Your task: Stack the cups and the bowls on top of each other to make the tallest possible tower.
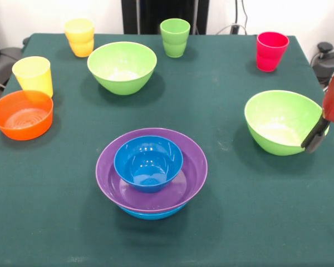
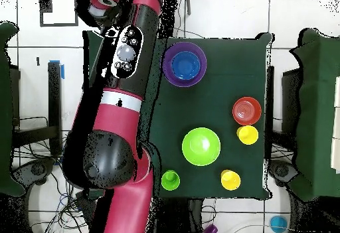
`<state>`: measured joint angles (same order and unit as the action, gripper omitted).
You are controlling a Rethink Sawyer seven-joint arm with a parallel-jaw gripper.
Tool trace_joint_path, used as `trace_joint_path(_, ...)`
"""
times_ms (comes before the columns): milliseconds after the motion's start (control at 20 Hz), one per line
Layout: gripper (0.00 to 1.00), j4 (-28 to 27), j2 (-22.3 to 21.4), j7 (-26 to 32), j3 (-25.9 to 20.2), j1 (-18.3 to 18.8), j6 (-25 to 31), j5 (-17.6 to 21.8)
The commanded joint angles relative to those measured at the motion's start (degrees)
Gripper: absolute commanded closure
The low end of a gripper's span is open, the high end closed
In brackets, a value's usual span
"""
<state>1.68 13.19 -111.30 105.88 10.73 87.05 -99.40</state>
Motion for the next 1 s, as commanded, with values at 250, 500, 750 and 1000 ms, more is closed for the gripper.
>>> trace_joint_path(250,0.00,11.73,1.75,-9.03,-10.40,-9.06,5.12,13.74)
trace_joint_path(500,0.00,20.64,1.56,-5.78,-18.20,-14.19,2.69,20.74)
trace_joint_path(750,0.00,18.94,2.33,-6.32,-19.56,-12.67,0.89,22.16)
trace_joint_path(1000,0.00,21.60,2.63,-5.38,-23.51,-14.15,-1.41,25.19)
